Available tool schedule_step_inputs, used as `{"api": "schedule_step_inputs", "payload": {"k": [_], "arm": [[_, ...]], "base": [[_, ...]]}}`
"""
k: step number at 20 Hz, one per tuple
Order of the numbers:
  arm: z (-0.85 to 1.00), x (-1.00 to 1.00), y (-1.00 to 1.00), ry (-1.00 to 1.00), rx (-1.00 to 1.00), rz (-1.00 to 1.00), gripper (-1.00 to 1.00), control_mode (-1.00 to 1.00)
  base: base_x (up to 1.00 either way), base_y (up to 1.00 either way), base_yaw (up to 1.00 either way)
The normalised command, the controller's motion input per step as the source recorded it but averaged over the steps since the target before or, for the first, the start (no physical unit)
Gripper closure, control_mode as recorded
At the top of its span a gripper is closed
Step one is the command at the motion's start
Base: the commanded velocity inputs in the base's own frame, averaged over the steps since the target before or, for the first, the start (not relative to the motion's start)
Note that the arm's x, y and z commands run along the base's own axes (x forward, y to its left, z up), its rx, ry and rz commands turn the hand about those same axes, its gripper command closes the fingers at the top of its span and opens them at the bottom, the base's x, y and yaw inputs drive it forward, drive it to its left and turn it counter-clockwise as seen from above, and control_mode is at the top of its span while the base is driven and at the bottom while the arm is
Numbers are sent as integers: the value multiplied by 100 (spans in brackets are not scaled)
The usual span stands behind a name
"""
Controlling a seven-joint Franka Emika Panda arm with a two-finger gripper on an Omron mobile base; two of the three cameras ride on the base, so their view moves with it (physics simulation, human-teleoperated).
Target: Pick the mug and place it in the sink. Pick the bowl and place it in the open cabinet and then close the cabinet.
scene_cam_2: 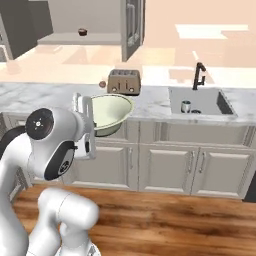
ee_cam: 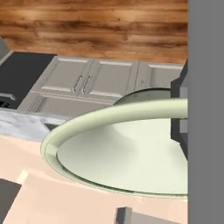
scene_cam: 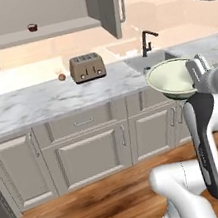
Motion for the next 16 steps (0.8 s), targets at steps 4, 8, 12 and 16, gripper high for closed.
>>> {"api": "schedule_step_inputs", "payload": {"k": [4, 8, 12, 16], "arm": [[0, 0, 0, 0, 0, 0, 100, 100], [0, 0, 0, 0, 0, 0, 100, 100], [0, 0, 0, 0, 0, 0, 100, 100], [0, 0, 0, 0, 0, 0, 100, 100]], "base": [[87, 100, 0], [100, 97, 0], [92, 47, 0], [19, -16, 0]]}}
